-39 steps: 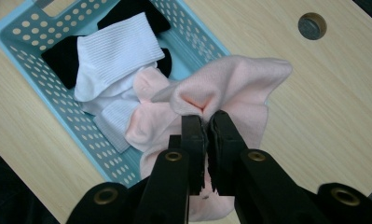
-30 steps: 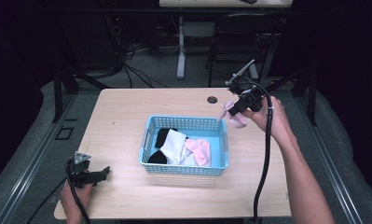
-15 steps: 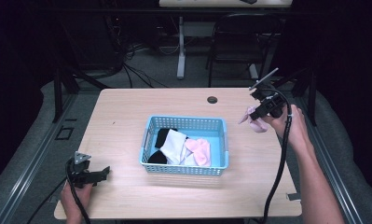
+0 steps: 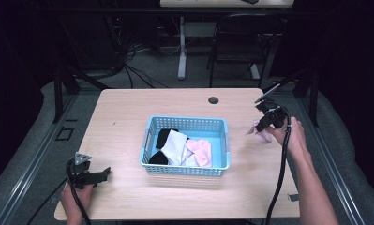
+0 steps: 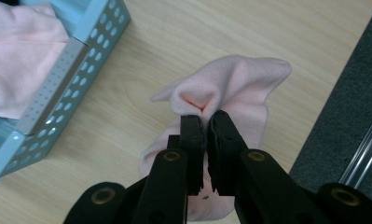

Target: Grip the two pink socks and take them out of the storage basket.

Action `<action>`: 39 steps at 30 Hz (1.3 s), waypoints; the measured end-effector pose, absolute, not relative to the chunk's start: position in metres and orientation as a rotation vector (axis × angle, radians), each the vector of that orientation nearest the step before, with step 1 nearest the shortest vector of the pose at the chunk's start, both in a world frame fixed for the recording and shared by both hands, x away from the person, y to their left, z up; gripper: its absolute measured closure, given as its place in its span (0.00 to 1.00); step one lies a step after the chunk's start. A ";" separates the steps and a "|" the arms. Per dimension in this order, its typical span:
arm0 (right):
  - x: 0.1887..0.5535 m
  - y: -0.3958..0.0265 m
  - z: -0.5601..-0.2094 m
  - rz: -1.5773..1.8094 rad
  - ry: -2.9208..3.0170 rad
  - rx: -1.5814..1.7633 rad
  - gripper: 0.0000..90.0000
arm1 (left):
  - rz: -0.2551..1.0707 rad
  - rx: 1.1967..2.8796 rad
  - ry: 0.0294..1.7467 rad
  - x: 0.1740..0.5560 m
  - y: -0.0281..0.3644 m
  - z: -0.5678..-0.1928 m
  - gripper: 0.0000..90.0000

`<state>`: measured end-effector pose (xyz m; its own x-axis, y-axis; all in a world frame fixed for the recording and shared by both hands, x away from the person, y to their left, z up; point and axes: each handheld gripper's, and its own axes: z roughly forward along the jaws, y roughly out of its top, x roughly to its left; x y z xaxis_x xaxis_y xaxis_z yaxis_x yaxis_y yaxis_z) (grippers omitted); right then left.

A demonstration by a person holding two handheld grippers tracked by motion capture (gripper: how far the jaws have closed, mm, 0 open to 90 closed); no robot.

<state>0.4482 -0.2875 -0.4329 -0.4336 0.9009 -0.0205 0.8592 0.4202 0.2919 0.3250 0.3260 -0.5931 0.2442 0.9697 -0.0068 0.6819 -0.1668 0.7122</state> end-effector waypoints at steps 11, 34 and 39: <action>0.460 -0.289 -0.485 0.310 2.519 1.638 0.94 | 0.621 1.923 1.504 0.325 0.326 -0.593 0.01; 0.438 -0.280 -0.448 0.518 2.524 1.554 0.07 | 0.621 1.924 1.500 0.326 0.326 -0.593 0.01; 0.429 -0.270 -0.428 0.565 2.530 1.481 0.04 | 0.621 1.925 1.500 0.326 0.326 -0.593 0.01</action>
<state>0.4294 -0.2699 -0.4280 -0.4985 0.8651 0.0550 0.8063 0.4395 0.3959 0.3261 0.3259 -0.5932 0.2472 0.9689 -0.0066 0.6809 -0.1689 0.7126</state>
